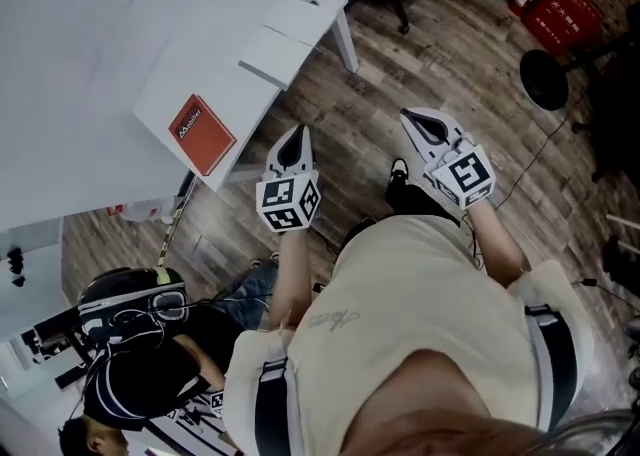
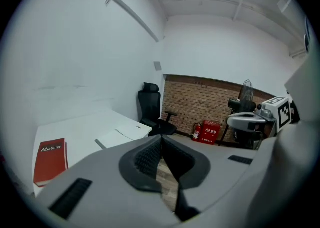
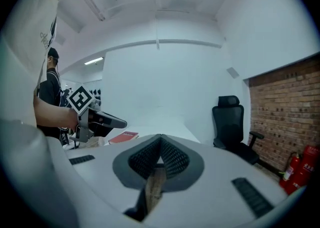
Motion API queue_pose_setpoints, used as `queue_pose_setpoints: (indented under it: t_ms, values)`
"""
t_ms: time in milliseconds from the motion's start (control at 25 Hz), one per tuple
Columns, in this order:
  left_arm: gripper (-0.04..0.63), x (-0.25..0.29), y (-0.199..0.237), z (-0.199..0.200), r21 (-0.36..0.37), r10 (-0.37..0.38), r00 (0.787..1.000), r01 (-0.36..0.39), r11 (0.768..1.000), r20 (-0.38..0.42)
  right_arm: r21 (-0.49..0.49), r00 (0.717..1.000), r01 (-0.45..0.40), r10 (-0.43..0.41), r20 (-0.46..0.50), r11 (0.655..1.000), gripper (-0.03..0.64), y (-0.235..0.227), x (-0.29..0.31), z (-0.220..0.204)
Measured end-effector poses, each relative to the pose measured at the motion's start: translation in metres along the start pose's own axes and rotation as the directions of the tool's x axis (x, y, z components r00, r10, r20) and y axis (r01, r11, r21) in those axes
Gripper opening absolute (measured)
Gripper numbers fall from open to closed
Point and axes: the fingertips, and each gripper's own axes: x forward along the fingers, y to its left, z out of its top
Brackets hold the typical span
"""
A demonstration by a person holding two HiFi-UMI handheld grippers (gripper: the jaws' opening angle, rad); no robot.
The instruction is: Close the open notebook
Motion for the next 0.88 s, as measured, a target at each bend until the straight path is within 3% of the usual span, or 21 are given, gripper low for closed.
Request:
queue_pose_setpoints:
  t_ms: [200,400,480,560,880]
  values:
    - [0.02,0.041,0.005,0.014,0.003,0.058,0.998,-0.058,0.998,-0.017,0.016,0.998,-0.055,0.055,0.002,0.998,0.008,-0.043,0.027,0.001]
    - [0.023,0.067,0.0,0.019,0.001,0.064,0.997,-0.064,0.998,-0.032,0.014,0.995,-0.102,0.102,-0.004,0.995,0.008,-0.08,0.048,-0.002]
    - [0.053,0.073,0.003,0.018,-0.009,0.083,0.996,-0.084,0.996,-0.04,0.019,0.993,-0.115,0.115,-0.004,0.993,0.008,-0.09,0.056,-0.002]
    - [0.125,0.075,0.004,0.016,-0.025,0.094,0.994,-0.095,0.995,-0.051,0.036,0.992,-0.125,0.125,0.001,0.991,0.008,-0.095,0.06,-0.002]
    - [0.132,0.084,0.012,0.004,-0.022,0.084,0.992,-0.086,0.996,-0.092,0.061,0.99,-0.14,0.141,0.0,0.988,0.008,-0.098,0.076,-0.003]
